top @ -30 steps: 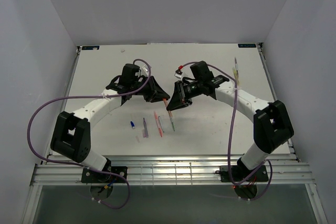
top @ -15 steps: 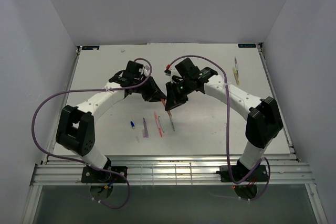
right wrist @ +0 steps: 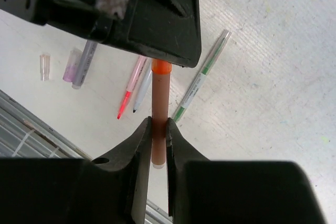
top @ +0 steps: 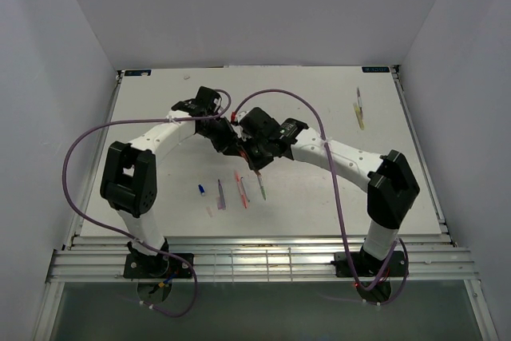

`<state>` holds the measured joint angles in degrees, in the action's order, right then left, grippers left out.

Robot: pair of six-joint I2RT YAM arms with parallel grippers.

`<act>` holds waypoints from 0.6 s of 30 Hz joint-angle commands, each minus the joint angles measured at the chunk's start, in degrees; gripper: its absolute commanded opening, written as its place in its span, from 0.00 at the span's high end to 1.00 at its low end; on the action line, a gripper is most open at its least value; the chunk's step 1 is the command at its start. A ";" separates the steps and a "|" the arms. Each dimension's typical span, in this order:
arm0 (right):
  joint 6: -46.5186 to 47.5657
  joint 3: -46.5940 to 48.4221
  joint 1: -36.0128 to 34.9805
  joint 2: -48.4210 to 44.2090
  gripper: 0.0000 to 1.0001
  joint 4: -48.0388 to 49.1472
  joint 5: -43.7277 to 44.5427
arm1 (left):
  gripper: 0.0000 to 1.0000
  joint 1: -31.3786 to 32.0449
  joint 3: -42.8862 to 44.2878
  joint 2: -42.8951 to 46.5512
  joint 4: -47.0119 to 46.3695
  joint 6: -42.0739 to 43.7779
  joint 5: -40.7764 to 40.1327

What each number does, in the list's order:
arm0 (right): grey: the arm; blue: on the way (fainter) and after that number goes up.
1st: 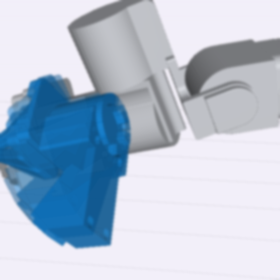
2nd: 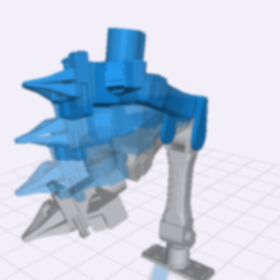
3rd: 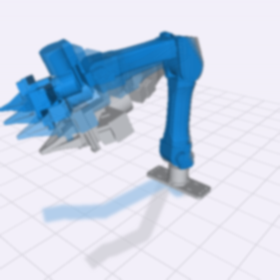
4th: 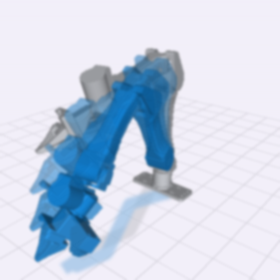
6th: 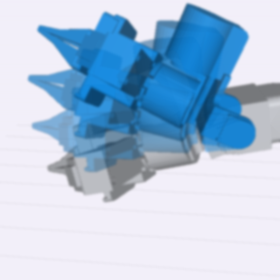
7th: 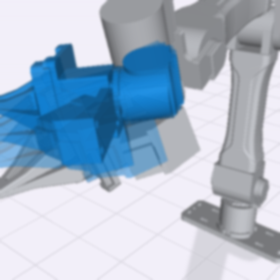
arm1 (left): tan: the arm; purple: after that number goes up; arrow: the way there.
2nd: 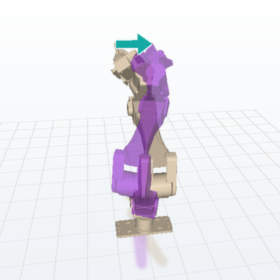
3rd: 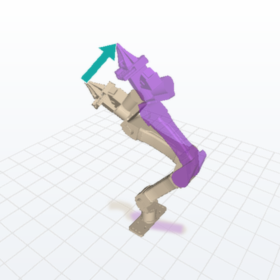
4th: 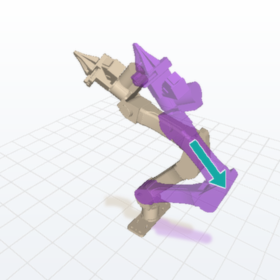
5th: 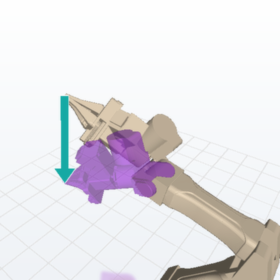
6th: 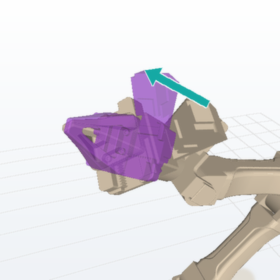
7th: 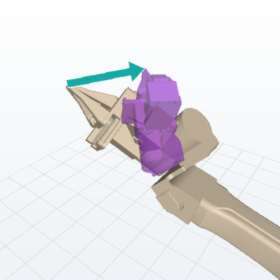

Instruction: Open the pen caps

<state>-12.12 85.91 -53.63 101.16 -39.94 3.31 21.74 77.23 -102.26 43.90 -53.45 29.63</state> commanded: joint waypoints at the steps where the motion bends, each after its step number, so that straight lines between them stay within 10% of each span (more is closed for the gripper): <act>1: 1.92 -3.72 -0.08 -2.64 0.92 -12.19 -2.50 | 1.00 -4.16 4.33 2.85 -5.31 3.07 -6.33; 10: -5.79 -11.11 7.92 -6.15 0.92 5.56 -50.53 | 1.00 -4.25 -8.49 15.05 -22.35 12.14 -2.03; 18: -12.84 -14.28 10.73 -7.21 0.92 16.39 -59.92 | 1.00 -4.25 -13.88 22.72 -23.71 14.52 -5.00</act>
<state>-21.87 71.42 -44.27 96.66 -28.29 -48.69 17.10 63.31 -80.66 20.91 -40.99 27.97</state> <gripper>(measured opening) 0.176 0.264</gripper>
